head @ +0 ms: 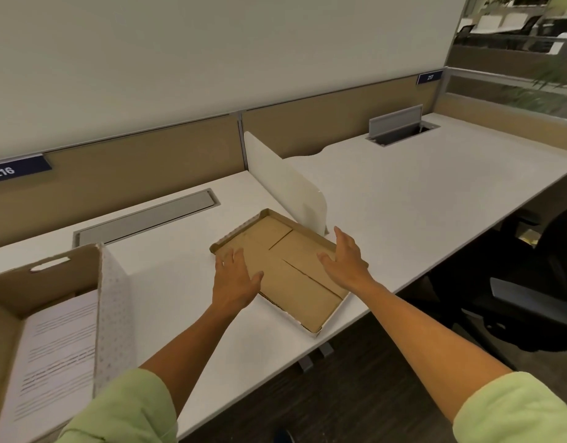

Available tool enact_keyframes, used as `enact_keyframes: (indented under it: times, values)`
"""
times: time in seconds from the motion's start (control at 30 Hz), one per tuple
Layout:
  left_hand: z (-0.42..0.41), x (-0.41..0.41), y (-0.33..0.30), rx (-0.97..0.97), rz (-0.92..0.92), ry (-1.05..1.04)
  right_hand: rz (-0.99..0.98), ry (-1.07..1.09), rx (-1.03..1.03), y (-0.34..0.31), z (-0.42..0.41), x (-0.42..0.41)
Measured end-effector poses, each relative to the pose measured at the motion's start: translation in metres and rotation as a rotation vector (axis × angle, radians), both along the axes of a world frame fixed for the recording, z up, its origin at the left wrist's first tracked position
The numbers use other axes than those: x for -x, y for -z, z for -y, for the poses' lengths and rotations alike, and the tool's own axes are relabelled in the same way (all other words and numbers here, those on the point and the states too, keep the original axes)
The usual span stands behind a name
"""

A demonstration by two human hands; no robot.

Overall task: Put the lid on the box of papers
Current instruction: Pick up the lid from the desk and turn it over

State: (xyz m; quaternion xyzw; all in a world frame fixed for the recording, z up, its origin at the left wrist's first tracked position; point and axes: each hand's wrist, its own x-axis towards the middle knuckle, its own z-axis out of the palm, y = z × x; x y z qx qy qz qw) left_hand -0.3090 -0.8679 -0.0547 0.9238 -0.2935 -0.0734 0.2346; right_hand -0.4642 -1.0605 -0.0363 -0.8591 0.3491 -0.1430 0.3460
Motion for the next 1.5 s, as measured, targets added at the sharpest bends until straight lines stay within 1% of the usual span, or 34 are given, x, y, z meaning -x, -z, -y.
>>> enact_keyframes:
  times: [0.3, 0.47, 0.57, 0.7, 0.87, 1.0, 1.1, 1.2, 1.3, 1.4, 1.5]
  values:
    - [0.046, -0.021, 0.04, -0.067, -0.063, -0.063, -0.132, -0.023, -0.036, 0.022, 0.042, -0.043]
    - [0.061, -0.016, 0.063, -0.088, -0.159, -0.127, -0.197, -0.025, -0.075, 0.048, 0.067, -0.063]
    - [0.064, -0.016, 0.079, -0.143, -0.151, -0.127, -0.28, -0.004, -0.079, 0.064, 0.08, -0.074]
    - [0.066, -0.019, 0.095, -0.217, -0.064, -0.066, -0.38, 0.041, -0.033, 0.082, 0.092, -0.081]
    - [0.067, -0.02, 0.104, -0.17, -0.039, -0.039, -0.508, -0.007, 0.09, 0.094, 0.098, -0.086]
    - [0.068, -0.02, 0.105, -0.106, -0.116, -0.044, -0.537, -0.012, 0.12, 0.092, 0.099, -0.092]
    - [0.067, -0.021, 0.107, -0.034, -0.145, -0.048, -0.526, -0.027, 0.065, 0.087, 0.106, -0.091]
    - [0.063, -0.024, 0.106, 0.042, -0.169, -0.066, -0.49, 0.01, -0.061, 0.083, 0.112, -0.086]
    - [0.059, -0.027, 0.105, 0.067, -0.163, -0.04, -0.437, 0.051, -0.157, 0.079, 0.111, -0.079]
    - [0.052, -0.03, 0.102, 0.096, -0.158, -0.037, -0.401, 0.008, -0.216, 0.073, 0.106, -0.069]
    - [0.044, -0.035, 0.098, 0.125, -0.173, -0.034, -0.363, -0.045, -0.337, 0.06, 0.098, -0.057]
